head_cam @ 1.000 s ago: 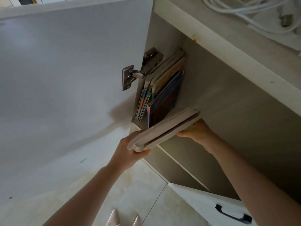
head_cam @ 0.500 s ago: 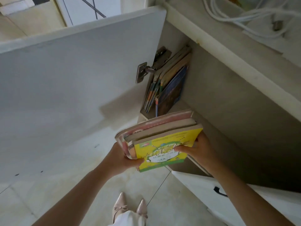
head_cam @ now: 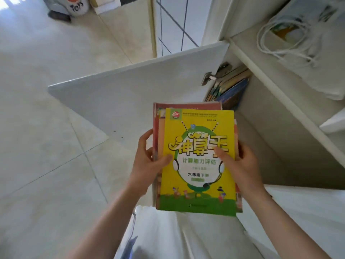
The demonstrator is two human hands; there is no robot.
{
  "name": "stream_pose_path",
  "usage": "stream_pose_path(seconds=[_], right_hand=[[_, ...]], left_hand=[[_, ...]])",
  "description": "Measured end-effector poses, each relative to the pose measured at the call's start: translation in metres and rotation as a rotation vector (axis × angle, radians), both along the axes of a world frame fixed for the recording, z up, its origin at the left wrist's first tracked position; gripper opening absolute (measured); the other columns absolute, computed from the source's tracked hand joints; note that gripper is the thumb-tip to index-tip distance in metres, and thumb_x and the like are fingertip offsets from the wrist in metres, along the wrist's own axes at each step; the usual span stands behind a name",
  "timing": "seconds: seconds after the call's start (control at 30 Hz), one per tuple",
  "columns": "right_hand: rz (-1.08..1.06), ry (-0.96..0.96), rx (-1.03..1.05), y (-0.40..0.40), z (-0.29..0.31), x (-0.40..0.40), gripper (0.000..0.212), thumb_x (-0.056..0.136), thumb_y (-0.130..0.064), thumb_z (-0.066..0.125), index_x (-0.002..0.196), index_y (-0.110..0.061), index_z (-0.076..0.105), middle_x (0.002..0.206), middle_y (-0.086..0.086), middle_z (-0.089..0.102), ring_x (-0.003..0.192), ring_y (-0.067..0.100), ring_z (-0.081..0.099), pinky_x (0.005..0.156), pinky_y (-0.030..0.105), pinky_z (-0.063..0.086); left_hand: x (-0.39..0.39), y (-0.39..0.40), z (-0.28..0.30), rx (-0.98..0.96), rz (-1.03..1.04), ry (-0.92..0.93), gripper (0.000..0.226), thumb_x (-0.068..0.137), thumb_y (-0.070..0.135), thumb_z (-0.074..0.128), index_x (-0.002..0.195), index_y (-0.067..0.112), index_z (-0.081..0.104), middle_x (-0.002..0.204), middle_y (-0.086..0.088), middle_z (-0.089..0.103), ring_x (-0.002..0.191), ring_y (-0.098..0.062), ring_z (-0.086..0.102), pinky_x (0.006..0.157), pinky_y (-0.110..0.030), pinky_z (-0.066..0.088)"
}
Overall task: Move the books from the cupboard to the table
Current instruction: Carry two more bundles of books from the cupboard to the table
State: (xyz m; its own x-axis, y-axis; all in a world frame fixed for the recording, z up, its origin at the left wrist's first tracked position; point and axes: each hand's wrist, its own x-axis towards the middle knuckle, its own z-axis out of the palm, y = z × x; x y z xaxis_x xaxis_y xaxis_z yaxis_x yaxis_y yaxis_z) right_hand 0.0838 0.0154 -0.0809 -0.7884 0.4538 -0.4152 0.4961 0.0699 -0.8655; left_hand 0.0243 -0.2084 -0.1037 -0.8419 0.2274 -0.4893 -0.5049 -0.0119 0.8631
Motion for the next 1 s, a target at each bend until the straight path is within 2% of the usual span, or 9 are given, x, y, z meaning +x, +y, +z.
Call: stream_pose_path(seconds=[0.07, 0.2, 0.3, 0.43, 0.5, 0.57, 0.67, 0.87, 1.0], right_hand=[[0.041, 0.030, -0.056, -0.009, 0.015, 0.007, 0.045, 0.076, -0.028, 0.077, 0.117, -0.021, 0.058, 0.101, -0.006, 0.073, 0.087, 0.011, 0.072, 0.072, 0.033, 0.058], [0.206, 0.098, 0.040, -0.036, 0.044, 0.016, 0.062, 0.076, -0.033, 0.077, 0.129, -0.031, 0.045, 0.119, -0.013, 0.062, 0.103, 0.001, 0.063, 0.088, 0.037, 0.054], [0.358, 0.151, 0.159, -0.062, 0.059, 0.020, 0.069, 0.073, -0.032, 0.076, 0.132, -0.032, 0.041, 0.129, -0.009, 0.051, 0.118, 0.010, 0.054, 0.097, 0.043, 0.050], [0.582, 0.164, 0.166, -0.101, 0.069, 0.036, 0.067, 0.077, -0.028, 0.073, 0.130, -0.044, 0.036, 0.128, -0.008, 0.051, 0.119, 0.010, 0.053, 0.096, 0.043, 0.051], [0.669, 0.188, 0.174, -0.127, 0.073, 0.047, 0.069, 0.078, -0.029, 0.072, 0.134, -0.042, 0.034, 0.130, -0.008, 0.050, 0.120, 0.010, 0.052, 0.095, 0.043, 0.052], [0.738, 0.200, 0.215, -0.148, 0.077, 0.055, 0.073, 0.079, -0.026, 0.073, 0.140, -0.033, 0.032, 0.132, -0.006, 0.046, 0.120, 0.010, 0.051, 0.096, 0.041, 0.052], [0.883, 0.218, 0.230, -0.192, 0.088, 0.068, 0.077, 0.080, -0.021, 0.074, 0.143, -0.031, 0.031, 0.131, -0.006, 0.046, 0.116, 0.009, 0.053, 0.092, 0.038, 0.054], [1.138, 0.231, 0.257, -0.292, 0.095, 0.106, 0.079, 0.080, -0.021, 0.073, 0.146, -0.026, 0.030, 0.134, -0.003, 0.049, 0.119, 0.011, 0.052, 0.093, 0.031, 0.051], [1.252, 0.237, 0.291, -0.366, 0.098, 0.144, 0.077, 0.080, -0.021, 0.073, 0.145, -0.021, 0.033, 0.132, -0.002, 0.051, 0.115, 0.012, 0.052, 0.094, 0.034, 0.051]], left_hand=[[0.015, -0.010, 0.020, -0.030, 0.118, 0.031, 0.069, 0.080, 0.001, 0.072, 0.131, 0.036, 0.042, 0.106, -0.004, 0.073, 0.087, -0.028, 0.074, 0.066, -0.049, 0.060], [0.054, -0.035, 0.052, -0.056, 0.320, 0.061, 0.065, 0.083, 0.009, 0.071, 0.137, 0.031, 0.042, 0.120, -0.002, 0.062, 0.092, -0.023, 0.073, 0.068, -0.047, 0.061], [0.087, -0.052, 0.069, -0.129, 0.408, 0.117, 0.064, 0.086, 0.010, 0.069, 0.138, 0.031, 0.039, 0.114, 0.013, 0.060, 0.094, -0.018, 0.072, 0.065, -0.037, 0.061], [0.128, -0.079, 0.083, -0.348, 0.477, 0.225, 0.064, 0.085, 0.012, 0.071, 0.140, 0.026, 0.041, 0.104, 0.032, 0.056, 0.093, -0.001, 0.069, 0.068, -0.030, 0.061], [0.151, -0.101, 0.087, -0.480, 0.517, 0.280, 0.065, 0.083, 0.020, 0.075, 0.136, 0.030, 0.040, 0.110, 0.025, 0.055, 0.102, -0.005, 0.066, 0.077, -0.034, 0.060], [0.172, -0.118, 0.090, -0.605, 0.532, 0.295, 0.071, 0.080, 0.024, 0.076, 0.140, 0.028, 0.037, 0.125, 0.011, 0.047, 0.118, -0.011, 0.054, 0.092, -0.038, 0.055], [0.210, -0.152, 0.096, -0.658, 0.616, 0.271, 0.080, 0.079, 0.022, 0.077, 0.146, 0.024, 0.034, 0.141, 0.002, 0.036, 0.129, -0.012, 0.043, 0.105, -0.039, 0.047], [0.291, -0.226, 0.100, -0.672, 0.857, 0.155, 0.073, 0.079, 0.029, 0.076, 0.143, 0.025, 0.042, 0.145, 0.005, 0.035, 0.130, -0.013, 0.043, 0.102, -0.040, 0.050], [0.351, -0.280, 0.106, -0.703, 0.997, 0.112, 0.068, 0.080, 0.024, 0.076, 0.141, 0.023, 0.045, 0.145, 0.005, 0.037, 0.126, -0.007, 0.042, 0.099, -0.024, 0.046]])
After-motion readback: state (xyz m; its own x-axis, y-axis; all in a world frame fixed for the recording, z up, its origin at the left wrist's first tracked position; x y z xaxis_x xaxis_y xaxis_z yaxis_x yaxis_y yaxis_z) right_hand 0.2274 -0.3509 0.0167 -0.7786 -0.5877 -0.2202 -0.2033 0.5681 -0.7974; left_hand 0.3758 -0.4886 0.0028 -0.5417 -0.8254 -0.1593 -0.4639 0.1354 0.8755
